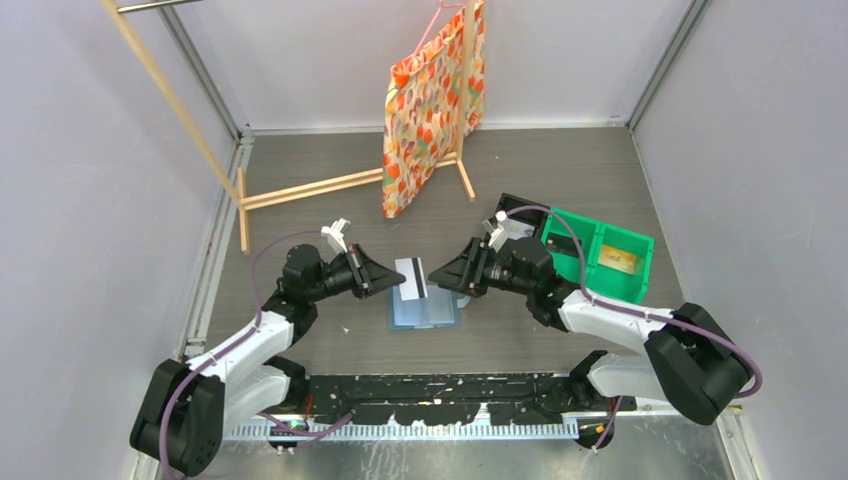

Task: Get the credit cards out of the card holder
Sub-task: Place the credit card in the storage box.

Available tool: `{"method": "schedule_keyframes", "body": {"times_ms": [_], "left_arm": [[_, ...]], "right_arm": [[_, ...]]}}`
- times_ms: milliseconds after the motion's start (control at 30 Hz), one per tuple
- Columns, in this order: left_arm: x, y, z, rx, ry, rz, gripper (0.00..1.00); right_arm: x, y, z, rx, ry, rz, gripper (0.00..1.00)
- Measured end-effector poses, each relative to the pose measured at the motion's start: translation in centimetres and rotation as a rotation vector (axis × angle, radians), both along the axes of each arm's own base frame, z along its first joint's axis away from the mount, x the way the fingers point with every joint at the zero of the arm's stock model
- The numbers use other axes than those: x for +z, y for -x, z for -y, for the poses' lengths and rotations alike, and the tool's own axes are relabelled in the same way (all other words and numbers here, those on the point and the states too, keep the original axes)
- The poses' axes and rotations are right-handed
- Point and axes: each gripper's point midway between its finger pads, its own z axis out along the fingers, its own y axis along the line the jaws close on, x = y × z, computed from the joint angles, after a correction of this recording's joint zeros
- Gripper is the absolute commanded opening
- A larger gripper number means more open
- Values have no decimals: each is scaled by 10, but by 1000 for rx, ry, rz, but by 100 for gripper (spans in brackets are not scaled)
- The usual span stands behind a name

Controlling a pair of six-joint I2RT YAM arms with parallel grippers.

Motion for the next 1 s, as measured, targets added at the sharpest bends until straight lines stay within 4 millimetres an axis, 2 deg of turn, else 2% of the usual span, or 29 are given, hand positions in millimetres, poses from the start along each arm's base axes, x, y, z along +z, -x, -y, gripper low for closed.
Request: {"method": "schedule_keyframes", "body": {"times_ms": [233,433,667,967,1000], "left_arm": [[18,2,4,-18,74,25,1],[26,4,5,-30,105,37,1],[17,11,4,-41,104,10,1],[24,15,2,-43,114,37,0],[23,15,2,-42,113,33,0]], "right_arm": [[9,8,-9,53,-65,12,62],[4,15,-22,88,-84,-4,57],[3,10,-29,86,-117,-20,32],[17,5,-32,70,-179,-13,2],[18,5,-32,68,-180,-20,1]]}}
